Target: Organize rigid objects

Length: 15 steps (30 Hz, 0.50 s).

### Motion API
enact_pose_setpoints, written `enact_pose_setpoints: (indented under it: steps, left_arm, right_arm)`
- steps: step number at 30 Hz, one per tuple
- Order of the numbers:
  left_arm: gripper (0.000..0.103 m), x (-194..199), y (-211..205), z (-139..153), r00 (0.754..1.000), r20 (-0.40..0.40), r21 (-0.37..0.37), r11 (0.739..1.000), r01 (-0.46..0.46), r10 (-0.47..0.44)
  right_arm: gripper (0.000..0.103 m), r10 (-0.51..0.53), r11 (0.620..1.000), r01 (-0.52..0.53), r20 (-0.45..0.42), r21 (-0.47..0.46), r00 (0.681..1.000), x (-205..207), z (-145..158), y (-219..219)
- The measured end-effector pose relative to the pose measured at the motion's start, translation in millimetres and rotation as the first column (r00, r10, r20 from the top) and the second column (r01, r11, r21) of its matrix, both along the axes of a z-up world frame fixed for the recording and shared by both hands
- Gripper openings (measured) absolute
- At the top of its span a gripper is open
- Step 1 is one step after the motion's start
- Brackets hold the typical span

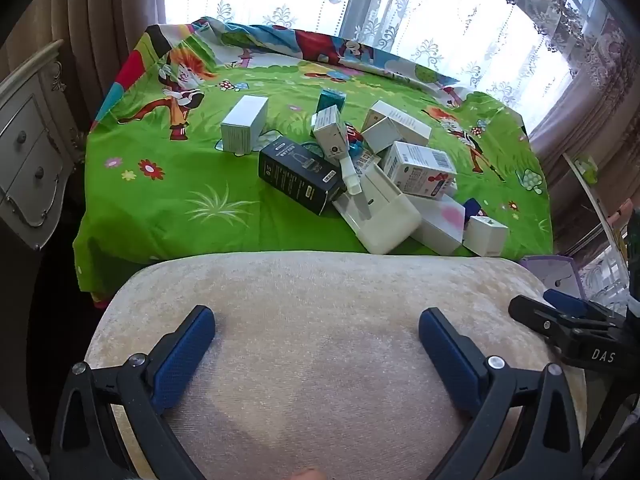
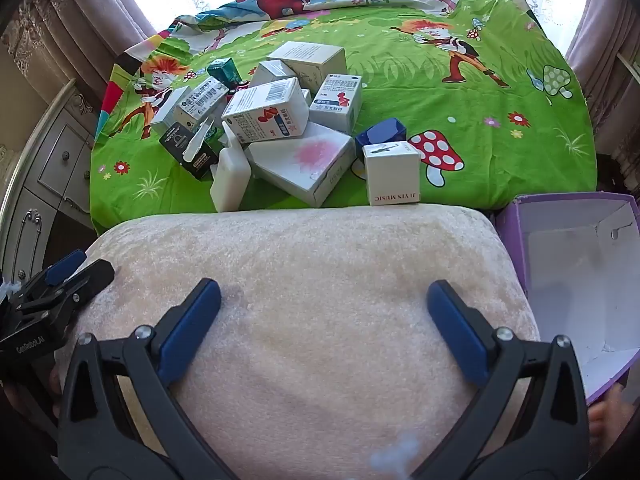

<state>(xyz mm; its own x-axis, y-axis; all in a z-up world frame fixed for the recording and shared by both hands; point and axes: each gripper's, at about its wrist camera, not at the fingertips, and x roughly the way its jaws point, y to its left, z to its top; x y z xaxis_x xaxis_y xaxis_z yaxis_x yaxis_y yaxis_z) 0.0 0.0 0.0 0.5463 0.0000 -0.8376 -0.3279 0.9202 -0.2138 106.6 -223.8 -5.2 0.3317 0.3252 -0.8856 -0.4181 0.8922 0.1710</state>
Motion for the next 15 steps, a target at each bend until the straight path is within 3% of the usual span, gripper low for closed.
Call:
enact_pose_setpoints:
  steps: [3, 15]
  left_arm:
    - [0.103, 0.2, -0.9, 0.3, 1.0, -0.014, 0.03, 1.0, -0.001, 0.001]
    - [0.103, -0.1, -3.5, -3.6, 1.0, -0.027, 0.018, 1.0, -0.006, 0.007]
  right_arm:
    - [0.103, 0.0, 1.0, 0.0, -0.008, 0.0, 1.0, 0.2, 0.1, 0.2]
    - [0.103, -0.005, 1.0, 0.005, -0.006, 0.0, 1.0, 1.7, 0.4, -3.6]
